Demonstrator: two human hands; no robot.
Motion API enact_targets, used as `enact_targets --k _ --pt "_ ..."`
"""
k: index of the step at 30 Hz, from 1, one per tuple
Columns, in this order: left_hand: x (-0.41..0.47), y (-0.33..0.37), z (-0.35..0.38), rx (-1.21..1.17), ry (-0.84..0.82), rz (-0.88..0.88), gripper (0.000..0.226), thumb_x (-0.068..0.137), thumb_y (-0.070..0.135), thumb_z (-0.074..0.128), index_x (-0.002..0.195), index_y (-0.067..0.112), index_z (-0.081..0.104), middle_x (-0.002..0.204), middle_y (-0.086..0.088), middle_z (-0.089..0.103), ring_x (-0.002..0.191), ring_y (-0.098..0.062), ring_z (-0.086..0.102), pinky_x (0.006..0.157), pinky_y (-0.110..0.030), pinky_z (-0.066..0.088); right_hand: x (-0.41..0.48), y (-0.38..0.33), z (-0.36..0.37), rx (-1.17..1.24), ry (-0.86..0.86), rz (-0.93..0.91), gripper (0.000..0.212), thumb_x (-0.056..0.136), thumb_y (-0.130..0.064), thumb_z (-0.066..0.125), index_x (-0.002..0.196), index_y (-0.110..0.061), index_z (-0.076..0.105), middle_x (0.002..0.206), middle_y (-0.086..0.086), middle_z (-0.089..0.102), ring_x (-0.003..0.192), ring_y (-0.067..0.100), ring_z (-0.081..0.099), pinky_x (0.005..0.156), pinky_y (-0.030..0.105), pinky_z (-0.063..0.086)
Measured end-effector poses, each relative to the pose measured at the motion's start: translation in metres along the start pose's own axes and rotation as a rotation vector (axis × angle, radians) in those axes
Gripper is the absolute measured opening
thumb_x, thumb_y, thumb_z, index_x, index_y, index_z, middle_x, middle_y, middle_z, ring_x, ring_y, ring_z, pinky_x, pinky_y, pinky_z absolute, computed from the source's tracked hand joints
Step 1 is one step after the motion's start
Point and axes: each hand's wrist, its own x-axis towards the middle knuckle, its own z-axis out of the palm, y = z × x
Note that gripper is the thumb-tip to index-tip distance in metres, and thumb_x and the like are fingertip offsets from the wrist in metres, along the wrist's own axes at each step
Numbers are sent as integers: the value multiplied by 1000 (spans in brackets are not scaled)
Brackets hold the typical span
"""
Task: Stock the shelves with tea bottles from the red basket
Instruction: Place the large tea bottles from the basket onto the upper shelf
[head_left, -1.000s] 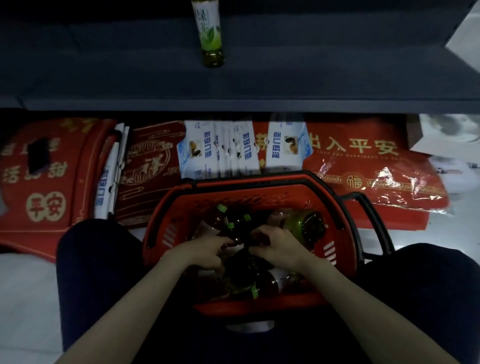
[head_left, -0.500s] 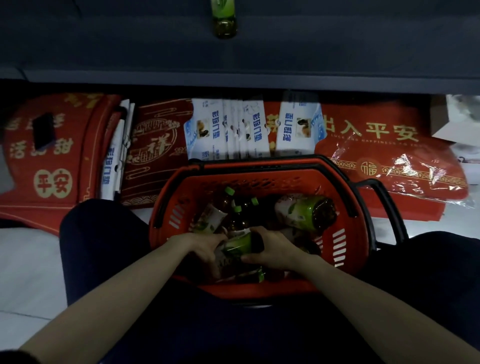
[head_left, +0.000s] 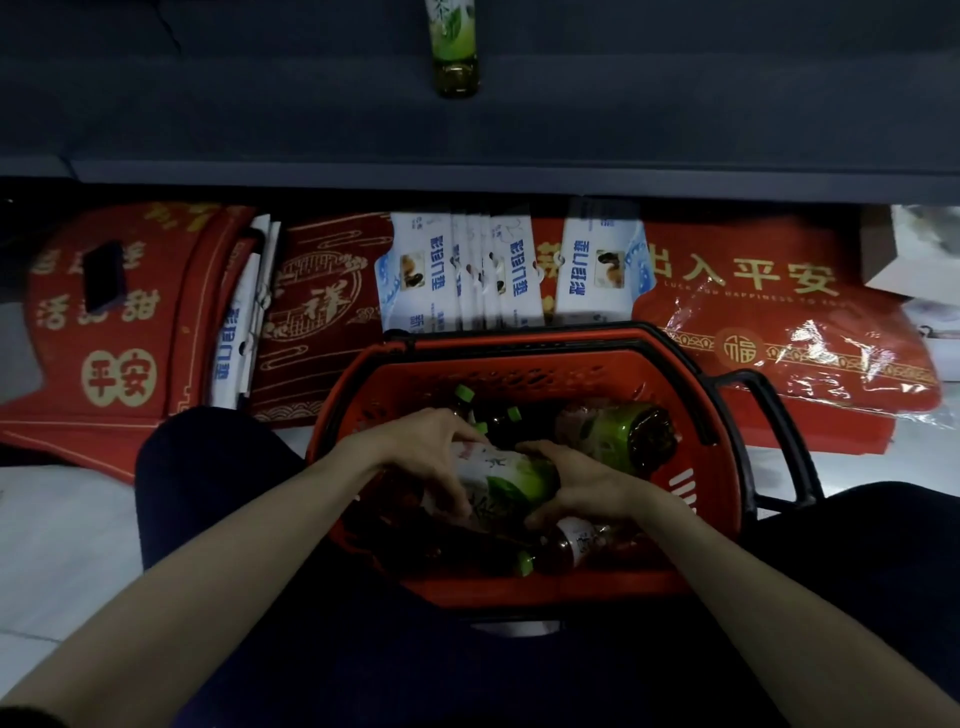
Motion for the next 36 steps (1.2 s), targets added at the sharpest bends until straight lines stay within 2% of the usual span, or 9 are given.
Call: enact_targets --k 3,6,8,14,17,20,24,29,36 --pt "-1 19 -16 76 19 75 78 52 60 96 124 40 72 111 25 70 101 6 63 91 -26 56 -4 -7 -2 19 62 -39 105 61 -58 92 150 -27 44 138 -4 53 124 15 58 106 34 52" --pt "4 37 -23 170 31 102 76 50 68 92 120 42 73 107 26 73 98 6 66 91 -31 57 -10 -22 2 17 183 -128 71 76 -44 89 134 -24 54 115 -15 62 104 5 63 90 21 52" --pt "7 49 -27 213 34 105 79 48 72 91 119 44 72 107 27 73 99 5 67 92 -35 57 -11 -24 1 -23 246 -156 60 80 -41 87 129 -19 61 109 -11 68 100 9 67 88 26 54" --pt "11 72 -40 349 41 83 119 50 75 89 155 48 40 151 26 53 139 -2 48 103 -24 42 -22 -17 -5 240 326 -211 47 68 -25 97 107 -27 70 103 -5 78 97 3 74 84 25 60" --pt "5 83 -60 412 116 31 120 47 84 83 154 50 40 155 22 49 143 -8 45 110 -37 46 -28 -18 -8 359 369 -233 45 72 -24 95 111 -20 73 104 -2 79 96 10 76 83 30 63" --pt "3 81 -66 227 250 42 128 49 76 89 159 49 29 164 13 36 149 -14 36 120 -45 39 -35 -21 -15 464 439 -235 41 75 -26 94 110 -14 76 101 2 81 93 17 78 83 38 64" --pt "2 79 -51 -332 457 53 144 58 52 98 164 46 0 162 -1 41 144 -19 43 120 -47 39 -38 -23 -24 670 502 -238 38 77 -27 92 109 -15 74 96 -4 82 89 12 78 76 25 61" --pt "2 79 -11 -888 263 -33 68 78 50 84 138 26 64 125 2 76 121 -22 68 111 -58 47 -37 -28 -28 895 509 -258 61 72 -29 94 122 -6 70 108 14 79 101 33 77 99 54 57" --pt "-5 92 -12 -970 353 1 33 91 35 76 120 19 75 113 -6 80 108 -27 76 103 -56 55 -55 -43 -28 948 477 -287 42 85 -20 85 121 -3 73 112 21 77 105 39 75 97 56 58"
